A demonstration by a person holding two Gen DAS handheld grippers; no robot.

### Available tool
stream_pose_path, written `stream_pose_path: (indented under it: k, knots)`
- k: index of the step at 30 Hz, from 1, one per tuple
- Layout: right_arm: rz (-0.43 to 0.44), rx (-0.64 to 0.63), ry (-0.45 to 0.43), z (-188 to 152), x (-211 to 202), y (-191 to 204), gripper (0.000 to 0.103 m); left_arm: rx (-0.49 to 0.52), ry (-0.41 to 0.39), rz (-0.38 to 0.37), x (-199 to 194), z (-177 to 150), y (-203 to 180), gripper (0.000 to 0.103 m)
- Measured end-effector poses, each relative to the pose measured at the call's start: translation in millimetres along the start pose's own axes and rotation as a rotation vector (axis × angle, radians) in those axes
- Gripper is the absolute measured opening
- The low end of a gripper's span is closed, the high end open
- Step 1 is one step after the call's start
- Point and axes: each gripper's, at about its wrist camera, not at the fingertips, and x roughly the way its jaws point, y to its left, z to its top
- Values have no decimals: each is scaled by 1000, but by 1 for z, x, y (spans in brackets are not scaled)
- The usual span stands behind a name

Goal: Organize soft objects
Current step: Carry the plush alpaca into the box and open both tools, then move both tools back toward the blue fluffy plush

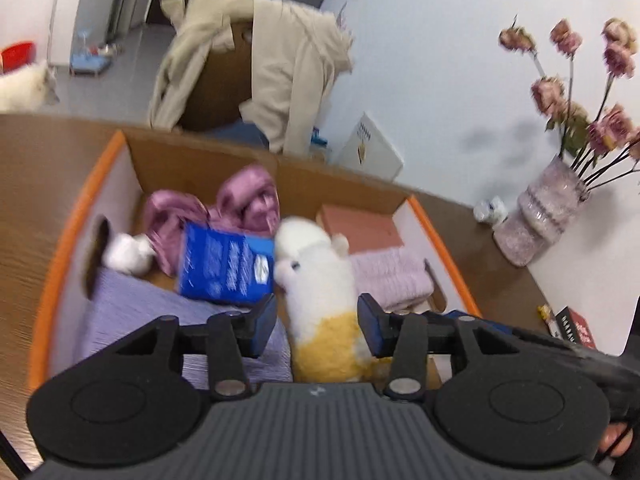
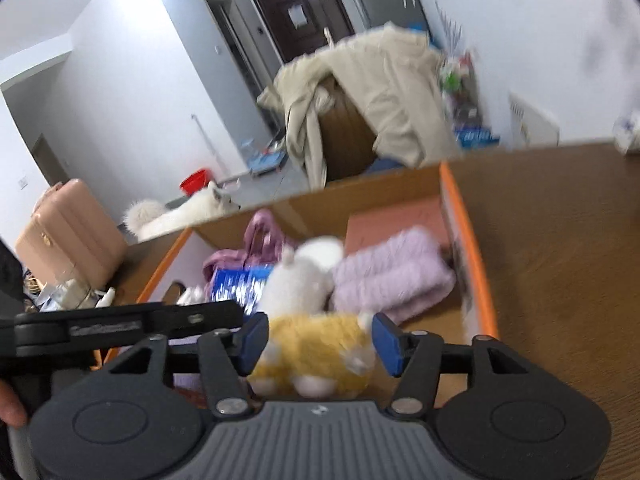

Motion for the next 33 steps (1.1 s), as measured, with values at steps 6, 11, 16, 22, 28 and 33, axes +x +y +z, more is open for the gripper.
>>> stream_pose_path:
  k: [6, 11, 16, 22, 28, 33]
  knots:
    - [-14, -45, -116, 13, -73, 5, 58, 96, -124, 54, -88, -8, -6, 62]
    - [-2, -81, -162, 2, -127, 17, 58, 156, -185, 103, -144, -32, -13, 72]
    - [4, -156, -175, -38, -156, 40, 66, 211, -221, 145, -183, -77, -13, 79]
    - [69, -209, -156, -138, -178, 68, 74, 341, -218, 163, -210, -167, -12, 89]
    - [142, -166, -53, -220, -177, 85, 74, 234, -173, 92, -226, -242, 20, 89]
    - [140, -186, -12, -228, -153, 100, 73, 171, -185, 74, -215, -241, 35, 88]
